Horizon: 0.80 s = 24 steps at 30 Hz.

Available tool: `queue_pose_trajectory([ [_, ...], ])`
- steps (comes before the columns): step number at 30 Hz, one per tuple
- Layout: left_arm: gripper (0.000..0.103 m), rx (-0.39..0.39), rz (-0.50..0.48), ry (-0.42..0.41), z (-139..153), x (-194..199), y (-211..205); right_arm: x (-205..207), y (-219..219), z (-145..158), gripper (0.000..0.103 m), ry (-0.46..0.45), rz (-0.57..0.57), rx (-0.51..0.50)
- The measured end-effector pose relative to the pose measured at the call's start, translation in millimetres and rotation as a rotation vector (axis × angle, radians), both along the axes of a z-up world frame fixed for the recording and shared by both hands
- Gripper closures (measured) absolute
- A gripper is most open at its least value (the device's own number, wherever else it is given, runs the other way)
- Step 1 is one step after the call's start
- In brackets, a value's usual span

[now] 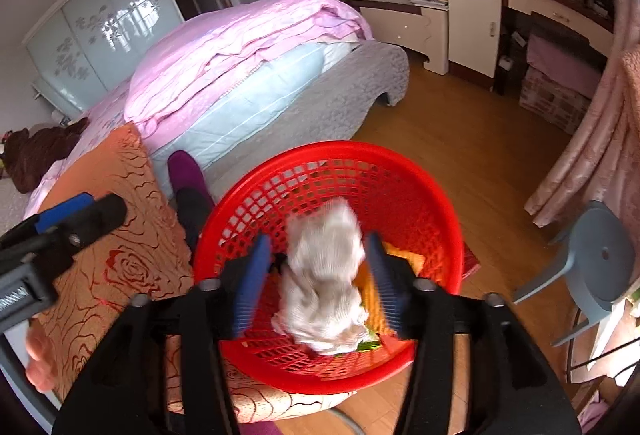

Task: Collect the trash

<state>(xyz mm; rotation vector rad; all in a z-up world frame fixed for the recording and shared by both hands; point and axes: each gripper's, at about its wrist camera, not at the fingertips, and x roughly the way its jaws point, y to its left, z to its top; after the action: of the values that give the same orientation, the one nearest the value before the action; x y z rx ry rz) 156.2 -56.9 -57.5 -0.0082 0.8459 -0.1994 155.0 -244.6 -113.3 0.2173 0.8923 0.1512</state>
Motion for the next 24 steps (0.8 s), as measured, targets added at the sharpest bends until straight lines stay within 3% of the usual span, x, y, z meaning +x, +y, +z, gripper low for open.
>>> queue_pose_trajectory([
  [1,0.022,-0.004,0.005,-0.005,2.9,-2.8,3.5,-0.7,0.5,1.3,0.036,-0.002,0.001,0.007],
  [8,0.019,0.023,0.011,-0.064,21.2,-29.2,14.9,-11.4,2.2,13.2,0.027,-0.010,-0.009,-0.007],
  [13,0.015,0.065,0.025,-0.141,35.8,-59.1,22.0,-40.9,10.8,35.8,0.015,-0.074,-0.045,-0.061],
  [18,0.013,0.109,0.022,-0.202,47.7,-85.6,24.3,-75.6,22.2,53.0,0.011,-0.113,-0.071,-0.111],
  [24,0.011,0.108,0.005,-0.230,53.4,-111.5,27.5,-113.2,31.2,77.0,0.008,-0.190,-0.115,-0.141],
])
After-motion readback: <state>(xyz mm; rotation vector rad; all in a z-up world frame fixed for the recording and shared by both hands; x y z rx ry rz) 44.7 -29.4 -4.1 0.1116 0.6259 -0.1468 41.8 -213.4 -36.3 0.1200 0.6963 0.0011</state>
